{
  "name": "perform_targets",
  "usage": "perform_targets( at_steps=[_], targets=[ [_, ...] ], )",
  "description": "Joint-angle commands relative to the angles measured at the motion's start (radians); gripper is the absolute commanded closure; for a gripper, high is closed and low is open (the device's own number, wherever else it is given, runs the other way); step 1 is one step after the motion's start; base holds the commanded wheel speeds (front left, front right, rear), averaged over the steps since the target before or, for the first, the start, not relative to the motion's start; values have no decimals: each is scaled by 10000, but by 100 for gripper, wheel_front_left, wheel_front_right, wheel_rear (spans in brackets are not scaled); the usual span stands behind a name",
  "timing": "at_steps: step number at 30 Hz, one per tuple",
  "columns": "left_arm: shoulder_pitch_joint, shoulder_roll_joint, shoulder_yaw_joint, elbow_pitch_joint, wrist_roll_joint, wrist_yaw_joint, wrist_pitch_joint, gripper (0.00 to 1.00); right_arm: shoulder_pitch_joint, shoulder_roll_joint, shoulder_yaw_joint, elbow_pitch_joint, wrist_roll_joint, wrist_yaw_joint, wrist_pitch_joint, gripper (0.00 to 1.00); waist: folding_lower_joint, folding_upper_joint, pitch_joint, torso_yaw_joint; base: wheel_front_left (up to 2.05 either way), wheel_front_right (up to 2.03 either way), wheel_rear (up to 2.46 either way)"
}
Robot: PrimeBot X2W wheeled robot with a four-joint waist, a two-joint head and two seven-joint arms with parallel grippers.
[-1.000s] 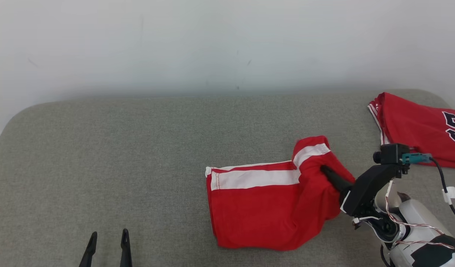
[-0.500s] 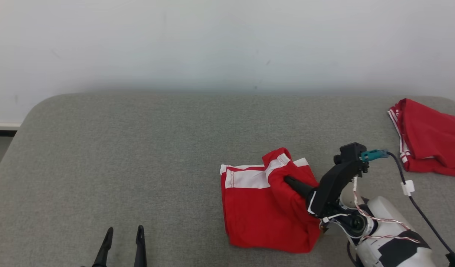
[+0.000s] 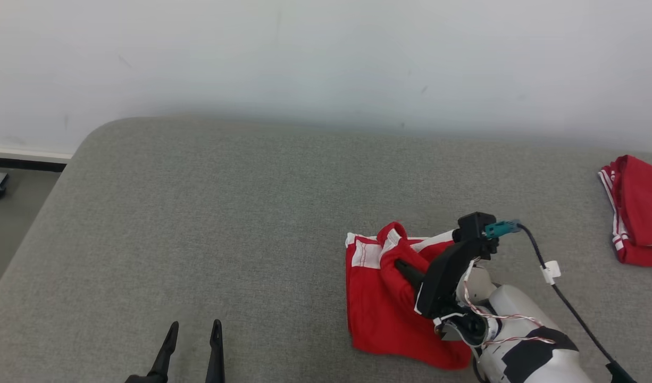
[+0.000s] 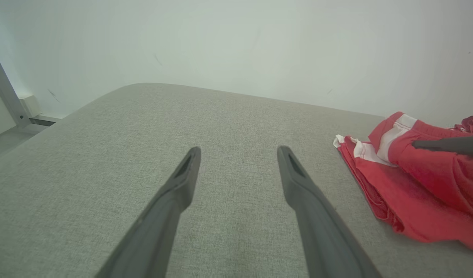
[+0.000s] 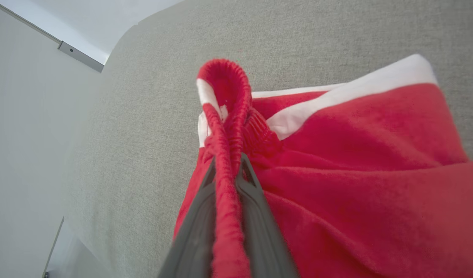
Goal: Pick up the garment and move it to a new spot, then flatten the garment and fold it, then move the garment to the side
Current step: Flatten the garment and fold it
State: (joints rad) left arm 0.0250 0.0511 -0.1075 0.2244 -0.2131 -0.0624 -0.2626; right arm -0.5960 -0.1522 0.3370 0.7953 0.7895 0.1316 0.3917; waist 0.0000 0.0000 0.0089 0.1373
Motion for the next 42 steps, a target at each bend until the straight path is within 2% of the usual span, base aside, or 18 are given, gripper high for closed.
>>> perform_targets(
  at_steps=[1,2,3,4,5,6,13,21,29,34,42],
  targets=[
    [-75,-13,23,40,-31,-44,-28,0,-93,143,24,162,-245,-26,-225,100,0,0,-19,103,0,0,0],
    [-71,-13,34,52,-34,-53,-28,0,-117,187,-2,244,-245,-26,-330,100,0,0,-26,122,0,0,0],
    [-68,-13,50,64,-42,-59,-28,0,-124,225,-29,339,-276,-26,-403,69,0,0,-38,135,0,0,0],
    [-61,-13,68,80,-42,-63,-28,0,-127,235,52,387,-376,-26,-445,42,0,0,-57,142,0,0,0],
    [-42,-13,86,90,-38,-44,-28,0,-116,252,89,413,-373,-26,-495,4,0,0,-75,136,0,0,0],
    [-18,-13,116,104,-32,-51,-28,0,-95,259,102,443,-355,-26,-523,0,0,0,-105,125,0,0,0],
    [158,-13,438,101,129,-94,-28,0,158,-179,387,-451,-89,-26,-1128,0,0,0,-276,-133,0,0,0],
    [379,-15,1051,-174,326,-145,-28,0,822,-1231,536,-2154,-641,-26,-3690,0,0,0,-347,-825,0,0,0],
    [363,-15,1492,-302,587,-205,-28,0,1587,-1709,209,-2910,-1314,-26,-5341,0,0,0,-341,-1395,0,0,0],
    [263,-13,1813,-317,725,-242,-28,0,2299,-1798,-299,-3215,-1798,-26,-6095,0,0,0,-326,-1741,0,0,0],
    [211,-12,2131,-371,878,-306,-28,0,3511,-1583,-1382,-4173,-3029,-26,-6541,0,0,0,-335,-2050,0,0,0]
  ],
)
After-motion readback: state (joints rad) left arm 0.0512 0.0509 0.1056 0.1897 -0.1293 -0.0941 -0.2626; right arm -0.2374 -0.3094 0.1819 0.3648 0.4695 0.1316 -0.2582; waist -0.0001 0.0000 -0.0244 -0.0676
